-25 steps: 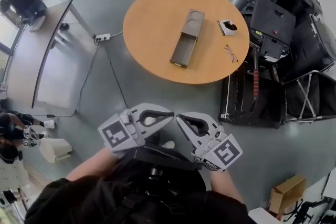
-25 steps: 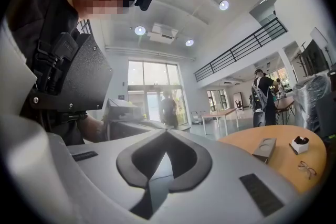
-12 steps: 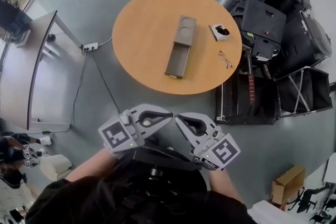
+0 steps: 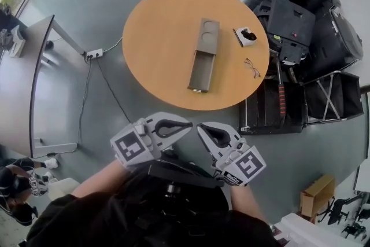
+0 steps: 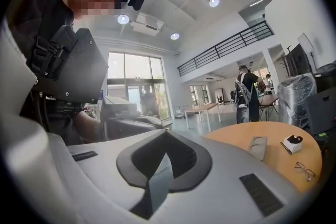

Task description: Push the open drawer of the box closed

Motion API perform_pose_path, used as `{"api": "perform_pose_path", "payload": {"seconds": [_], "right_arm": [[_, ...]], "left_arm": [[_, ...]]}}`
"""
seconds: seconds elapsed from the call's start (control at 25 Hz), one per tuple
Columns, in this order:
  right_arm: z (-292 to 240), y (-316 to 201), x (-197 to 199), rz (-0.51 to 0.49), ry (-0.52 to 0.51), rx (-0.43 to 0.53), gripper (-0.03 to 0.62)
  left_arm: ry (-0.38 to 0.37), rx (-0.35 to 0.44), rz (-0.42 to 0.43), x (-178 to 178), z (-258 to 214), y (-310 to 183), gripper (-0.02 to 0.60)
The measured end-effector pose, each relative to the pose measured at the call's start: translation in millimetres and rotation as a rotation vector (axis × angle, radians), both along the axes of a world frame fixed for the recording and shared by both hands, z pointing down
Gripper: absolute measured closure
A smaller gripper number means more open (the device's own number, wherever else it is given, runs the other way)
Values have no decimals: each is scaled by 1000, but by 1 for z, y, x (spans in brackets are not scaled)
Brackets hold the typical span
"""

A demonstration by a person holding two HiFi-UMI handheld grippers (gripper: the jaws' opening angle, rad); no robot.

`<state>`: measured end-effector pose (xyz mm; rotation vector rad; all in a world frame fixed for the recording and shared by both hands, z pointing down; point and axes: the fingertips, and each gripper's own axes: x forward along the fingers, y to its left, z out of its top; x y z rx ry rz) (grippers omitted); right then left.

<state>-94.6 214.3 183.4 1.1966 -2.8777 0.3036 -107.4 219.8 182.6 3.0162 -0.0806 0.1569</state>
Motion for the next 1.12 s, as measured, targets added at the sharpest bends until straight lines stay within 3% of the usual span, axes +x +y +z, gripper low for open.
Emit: {"api": "perform_pose_path", "payload": {"seconds": [0.52,0.72,1.12], "right_arm": [[26,-57,-16,80,7,-51,585],[48,-78,5,119,-14,-77,585],[112,-132,46,92,-58,-167,585]], "left_arm": [[25,-26,35,-23,18,-58,548],[36,-30,24,-10,36,-77,548],[20,-36,-62,28,86,-133,548]]}}
